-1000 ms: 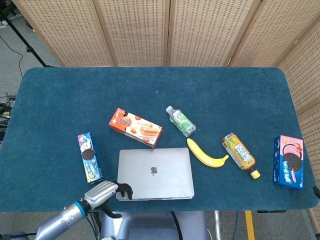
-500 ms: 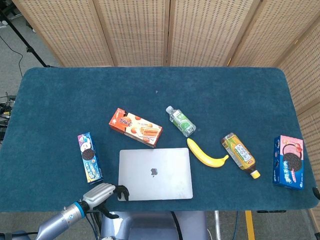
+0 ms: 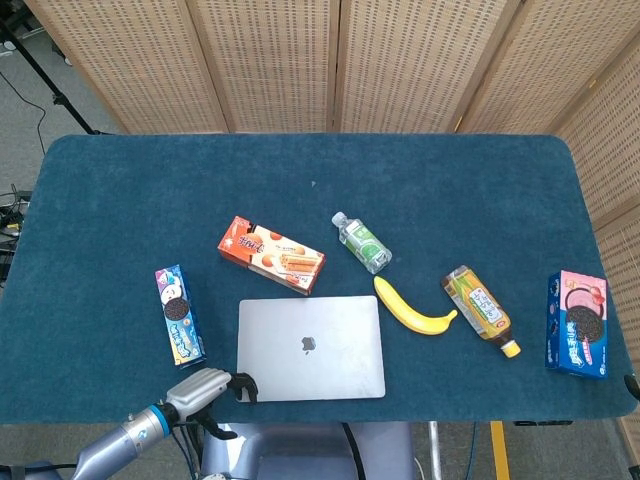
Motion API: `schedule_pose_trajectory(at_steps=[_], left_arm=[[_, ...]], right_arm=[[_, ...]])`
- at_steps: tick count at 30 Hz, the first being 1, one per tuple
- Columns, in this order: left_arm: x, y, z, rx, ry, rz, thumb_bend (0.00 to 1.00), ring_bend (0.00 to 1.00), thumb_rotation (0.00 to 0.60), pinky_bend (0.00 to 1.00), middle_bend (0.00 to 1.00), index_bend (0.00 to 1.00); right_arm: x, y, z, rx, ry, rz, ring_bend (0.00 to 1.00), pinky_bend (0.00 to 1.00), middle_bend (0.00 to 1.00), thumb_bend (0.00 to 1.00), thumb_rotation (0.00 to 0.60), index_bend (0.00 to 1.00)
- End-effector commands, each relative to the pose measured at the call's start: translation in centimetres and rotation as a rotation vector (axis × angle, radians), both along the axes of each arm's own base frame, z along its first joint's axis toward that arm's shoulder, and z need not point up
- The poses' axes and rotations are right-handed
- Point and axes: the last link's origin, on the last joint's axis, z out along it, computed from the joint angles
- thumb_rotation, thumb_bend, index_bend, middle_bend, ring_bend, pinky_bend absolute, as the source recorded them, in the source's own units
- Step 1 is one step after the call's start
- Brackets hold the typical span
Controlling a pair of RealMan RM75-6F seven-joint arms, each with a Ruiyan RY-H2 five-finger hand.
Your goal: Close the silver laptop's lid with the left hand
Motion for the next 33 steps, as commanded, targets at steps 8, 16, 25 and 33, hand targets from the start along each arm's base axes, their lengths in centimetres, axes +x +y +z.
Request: schedule_pose_trajectory(at_steps=[8,16,25,33], left_arm=[[2.1,2.4,3.0,0.224,-0.048,-0.112,0.14,0.37,0.6,0.3,0.34,0.4],[2.1,5.2,9.3,0.601,-0.027,-0.109,0.14,0.25,0.6,0.27,0.22,0.33],[-3.4,3.2,14.7,0.98,0.017,-0.015,0.14,0.2,0.6,0.22,0.19,0.26],[-7.4,0.2,16.5,1.144,0.068,0.097,0.14,0.2,0.6,0.22,0.19,0.27]], right_arm=[[0.3,-0.1,0.2,-0.032,0.015,0.031,0.0,0.0,0.0,0.24,0.6,0.05],[1.2,-0.3,0.2,-0.043,0.012,0.073,0.0,0.0,0.0,0.24,0.6,0.05],[2.5,-0.9,-0.3,-0.036,-0.001,0.115,0.0,0.0,0.0,0.24,0.6,0.05],[3.3,-1.6,-0.6,-0.039,-0.026,0.143,0.0,0.0,0.0,0.24,0.6,0.05]])
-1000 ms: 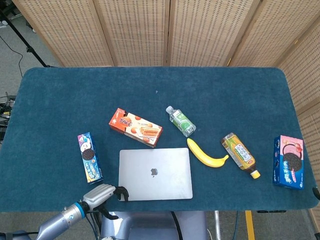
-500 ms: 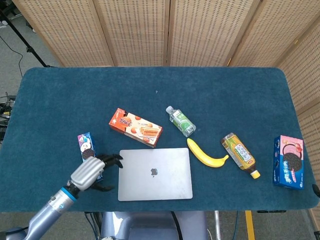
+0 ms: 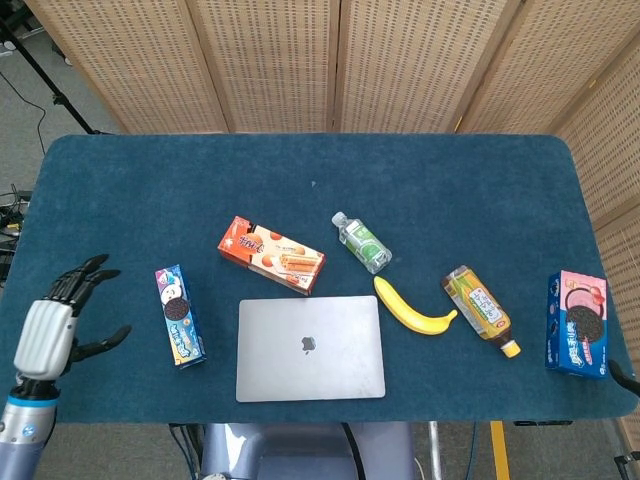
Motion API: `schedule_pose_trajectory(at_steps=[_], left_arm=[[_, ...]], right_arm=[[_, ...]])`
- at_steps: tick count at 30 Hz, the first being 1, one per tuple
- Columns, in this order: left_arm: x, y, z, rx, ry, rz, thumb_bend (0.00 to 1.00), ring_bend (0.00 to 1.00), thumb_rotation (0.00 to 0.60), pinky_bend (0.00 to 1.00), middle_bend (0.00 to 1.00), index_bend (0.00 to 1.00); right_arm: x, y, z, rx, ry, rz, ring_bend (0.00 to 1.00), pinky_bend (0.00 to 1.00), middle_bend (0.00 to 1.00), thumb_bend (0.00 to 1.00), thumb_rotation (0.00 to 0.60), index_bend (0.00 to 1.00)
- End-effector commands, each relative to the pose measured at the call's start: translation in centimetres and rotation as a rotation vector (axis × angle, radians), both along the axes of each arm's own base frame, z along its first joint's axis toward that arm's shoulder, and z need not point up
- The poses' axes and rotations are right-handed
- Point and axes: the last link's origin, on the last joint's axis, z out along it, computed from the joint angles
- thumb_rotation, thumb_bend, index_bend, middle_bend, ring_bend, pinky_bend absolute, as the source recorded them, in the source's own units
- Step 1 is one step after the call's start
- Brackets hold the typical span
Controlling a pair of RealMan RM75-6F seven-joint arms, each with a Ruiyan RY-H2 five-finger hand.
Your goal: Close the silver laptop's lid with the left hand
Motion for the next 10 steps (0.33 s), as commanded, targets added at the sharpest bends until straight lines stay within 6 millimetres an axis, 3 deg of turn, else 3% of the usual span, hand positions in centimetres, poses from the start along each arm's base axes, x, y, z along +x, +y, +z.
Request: schedule_pose_trajectory(at_steps=[1,10], left_arm=[[-2.2,-1.7,0.7,0.075,-0.011,0.067,0.14,0.2,0.6,0.22,0.19,0.27],[-4.7,-2.8,0.6,0.092,-0.025,0.144,0.14,0.2,0.6,0.22,0.19,0.27]], right_arm=[[0.4,-0.4,-0.2,-0.002,-0.015,0.016,0.0,0.0,0.0,0.24,0.6,0.05],[1.0,-1.1,-0.5,0.005,-0.017,0.05,0.0,0.0,0.0,0.24,0.6,0.05]])
